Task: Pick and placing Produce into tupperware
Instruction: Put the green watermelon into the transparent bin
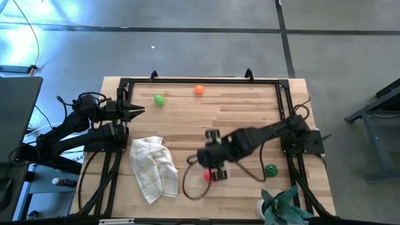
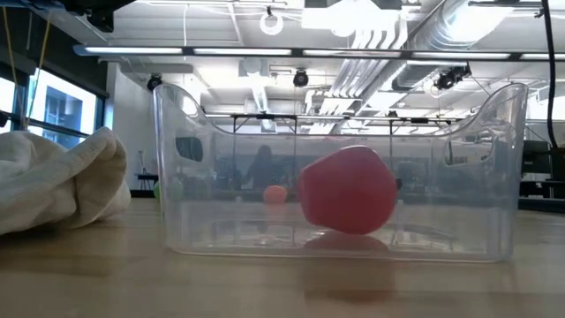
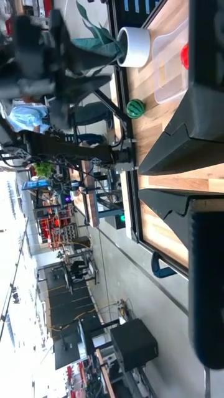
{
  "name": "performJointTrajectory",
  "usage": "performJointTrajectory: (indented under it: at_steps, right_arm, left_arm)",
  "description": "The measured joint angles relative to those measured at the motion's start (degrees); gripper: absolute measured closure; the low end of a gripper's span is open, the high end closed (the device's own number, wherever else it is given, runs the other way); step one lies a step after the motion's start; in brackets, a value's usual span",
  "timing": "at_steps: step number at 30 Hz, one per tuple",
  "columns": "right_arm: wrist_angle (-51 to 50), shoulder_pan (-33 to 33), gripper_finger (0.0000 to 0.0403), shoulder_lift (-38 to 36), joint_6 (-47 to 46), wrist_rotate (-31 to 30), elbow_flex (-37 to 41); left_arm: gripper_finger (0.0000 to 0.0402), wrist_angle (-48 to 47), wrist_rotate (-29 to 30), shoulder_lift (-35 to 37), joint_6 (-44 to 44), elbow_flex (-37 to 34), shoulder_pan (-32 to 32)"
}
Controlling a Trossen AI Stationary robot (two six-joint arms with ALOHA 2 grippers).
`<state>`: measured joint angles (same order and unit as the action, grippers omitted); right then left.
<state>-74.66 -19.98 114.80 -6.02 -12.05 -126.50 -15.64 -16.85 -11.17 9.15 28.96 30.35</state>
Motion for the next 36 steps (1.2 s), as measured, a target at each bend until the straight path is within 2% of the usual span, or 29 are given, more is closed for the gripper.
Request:
performJointTrajectory:
  at_steps: [5, 8, 15, 21, 31, 36]
  right_arm:
    - [1.05, 6.77, 0.0275, 0.02, 1.22, -1.48, -4.83]
    - [-0.24, 10.91, 0.0275, 0.03, -2.50, -1.45, -6.89]
    - [-12.84, 17.53, 0.0275, -0.26, -15.13, -1.47, -8.34]
    - [-15.32, 17.41, 0.0275, -0.98, -20.59, -1.84, -8.34]
    - [-15.36, 15.33, 0.0275, -3.55, -23.58, -8.86, -8.34]
    - [-15.36, 15.47, 0.0275, -3.91, -23.63, -9.01, -8.34]
  left_arm:
    - [0.0364, -0.02, 0.01, 0.01, 0.00, -0.01, 0.00]
    - [0.0364, -0.02, -0.01, 0.01, 0.00, 0.00, 0.00]
    - [0.0364, -0.02, -0.01, 0.01, 0.00, 0.01, 0.00]
    - [0.0364, -0.01, 0.00, 0.00, 0.00, -0.01, 0.00]
    - [0.0364, -0.02, -0.01, 0.01, 0.00, -0.01, 0.00]
    - [0.0364, -0.01, -0.01, 0.00, -0.01, -0.01, 0.00]
